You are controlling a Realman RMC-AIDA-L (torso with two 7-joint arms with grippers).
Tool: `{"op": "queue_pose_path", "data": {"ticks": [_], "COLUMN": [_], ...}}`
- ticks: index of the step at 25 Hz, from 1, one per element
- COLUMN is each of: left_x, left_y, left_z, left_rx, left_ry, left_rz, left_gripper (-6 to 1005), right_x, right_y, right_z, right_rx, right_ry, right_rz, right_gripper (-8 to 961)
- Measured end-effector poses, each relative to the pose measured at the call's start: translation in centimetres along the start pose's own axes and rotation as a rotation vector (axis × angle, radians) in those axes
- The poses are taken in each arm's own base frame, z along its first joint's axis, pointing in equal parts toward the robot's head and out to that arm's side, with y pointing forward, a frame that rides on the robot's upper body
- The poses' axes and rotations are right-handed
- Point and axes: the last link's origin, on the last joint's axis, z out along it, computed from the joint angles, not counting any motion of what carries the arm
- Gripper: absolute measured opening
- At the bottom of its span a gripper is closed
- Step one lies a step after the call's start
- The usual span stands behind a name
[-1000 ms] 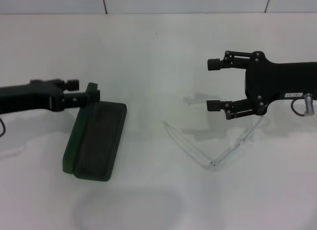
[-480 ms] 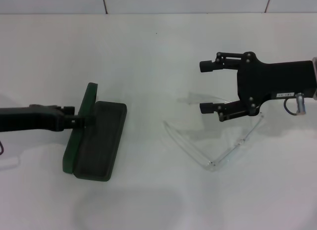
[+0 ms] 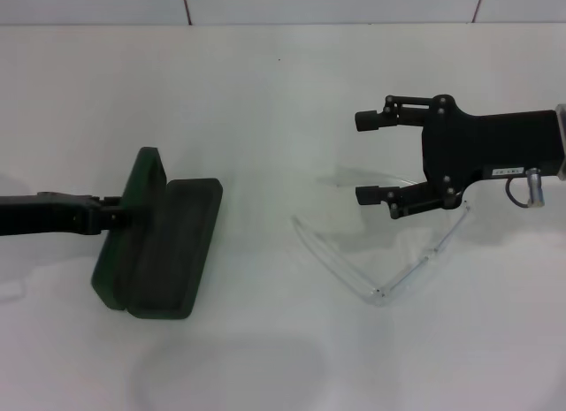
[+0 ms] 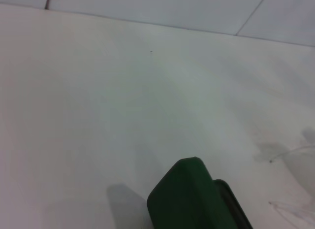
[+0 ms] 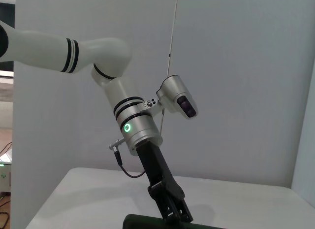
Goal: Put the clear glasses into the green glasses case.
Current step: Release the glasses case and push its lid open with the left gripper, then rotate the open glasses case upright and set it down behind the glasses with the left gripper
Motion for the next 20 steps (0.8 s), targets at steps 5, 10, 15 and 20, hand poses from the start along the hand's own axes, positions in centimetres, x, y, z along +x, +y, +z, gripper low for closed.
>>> {"op": "queue_pose_path", "data": {"ticks": [5, 10, 15, 20], "left_x": [0.5, 1.3, 2.1, 3.6], "left_y": [-0.3, -0.5, -0.4, -0.2], "left_z": [-0.3, -0.4, -0.1, 0.1], "left_rx": [0.011, 0.024, 0.036, 0.034], "left_ry": [-0.009, -0.023, -0.047, -0.032], "left_rz": [0.006, 0.029, 0.048, 0.101], "left_gripper": [590, 371, 257, 216], "right_x": [0.1, 0.3, 0.5, 0.9], "right_y": [0.0, 0.2, 0.4, 1.1], "right_z": [-0.1, -0.3, -0.5, -0.9], "right_rx": [0.004, 0.008, 0.012, -0.008], "right_ry": [0.003, 0.005, 0.005, 0.013], "right_rz": [-0.009, -0.025, -0.037, -0.058], "right_gripper": [858, 854, 850, 845]}}
